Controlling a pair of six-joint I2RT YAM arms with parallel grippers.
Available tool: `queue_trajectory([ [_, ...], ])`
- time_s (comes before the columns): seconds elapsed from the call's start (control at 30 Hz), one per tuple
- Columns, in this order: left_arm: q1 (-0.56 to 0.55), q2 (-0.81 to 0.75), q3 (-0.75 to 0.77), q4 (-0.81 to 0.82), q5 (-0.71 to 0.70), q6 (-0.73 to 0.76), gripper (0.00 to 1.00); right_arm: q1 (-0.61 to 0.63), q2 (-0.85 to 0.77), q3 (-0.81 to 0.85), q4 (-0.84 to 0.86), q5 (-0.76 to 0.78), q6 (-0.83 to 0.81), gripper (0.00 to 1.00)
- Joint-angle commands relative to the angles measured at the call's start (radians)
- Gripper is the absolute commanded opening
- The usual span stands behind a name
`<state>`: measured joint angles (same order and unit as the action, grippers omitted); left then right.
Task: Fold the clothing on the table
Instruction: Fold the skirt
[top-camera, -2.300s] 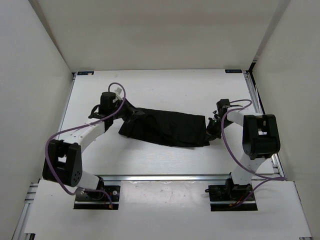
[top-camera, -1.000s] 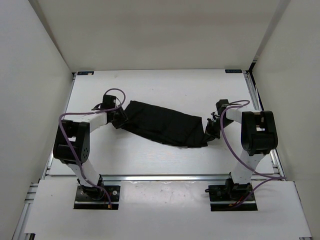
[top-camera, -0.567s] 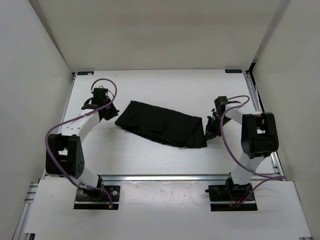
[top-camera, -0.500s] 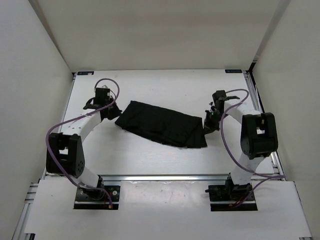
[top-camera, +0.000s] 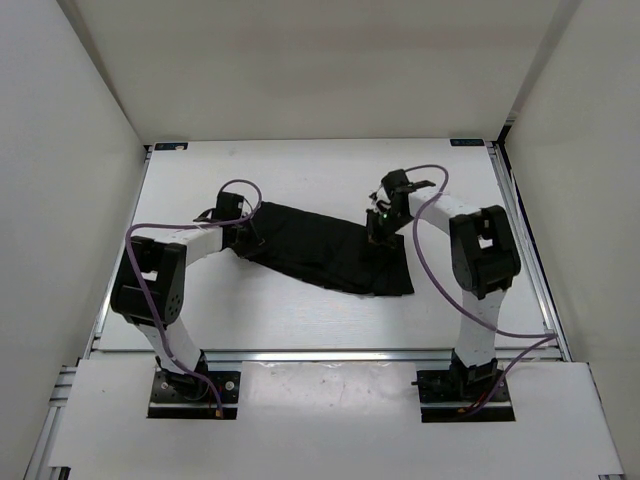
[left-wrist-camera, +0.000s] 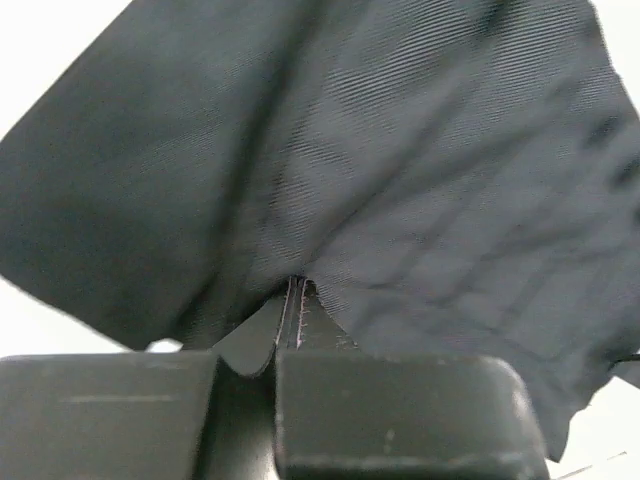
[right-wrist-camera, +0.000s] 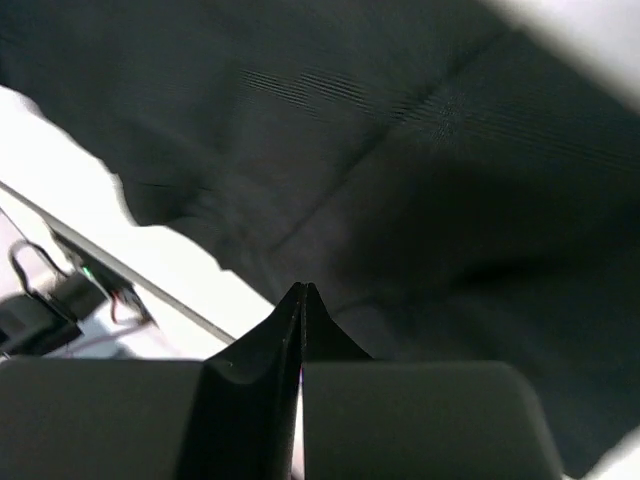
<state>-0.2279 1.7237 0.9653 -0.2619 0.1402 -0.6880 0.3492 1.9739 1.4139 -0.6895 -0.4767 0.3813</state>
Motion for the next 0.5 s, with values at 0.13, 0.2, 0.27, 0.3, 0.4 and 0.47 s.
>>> queue_trajectory([
  [0.13,0.038,-0.038,-0.1,-0.013,-0.057,0.042,0.0,-0.004,0.036,-0.168,-0.059,-0.044,-0.058,0.0],
  [0.2,0.045,-0.042,-0.114,-0.019,-0.08,0.054,0.0,-0.025,0.011,-0.228,-0.071,-0.004,-0.065,0.0],
  [0.27,0.045,-0.039,-0.114,-0.025,-0.085,0.07,0.0,-0.045,-0.009,-0.272,-0.074,0.032,-0.076,0.0],
  [0.3,0.048,-0.041,-0.117,-0.022,-0.083,0.076,0.0,-0.05,-0.015,-0.303,-0.076,0.061,-0.075,0.0],
  [0.4,0.055,-0.044,-0.117,-0.033,-0.093,0.099,0.0,-0.097,-0.052,-0.355,-0.091,0.119,-0.097,0.0],
  [0.47,0.062,-0.055,-0.125,-0.046,-0.097,0.113,0.0,-0.116,-0.061,-0.374,-0.108,0.159,-0.105,0.0],
])
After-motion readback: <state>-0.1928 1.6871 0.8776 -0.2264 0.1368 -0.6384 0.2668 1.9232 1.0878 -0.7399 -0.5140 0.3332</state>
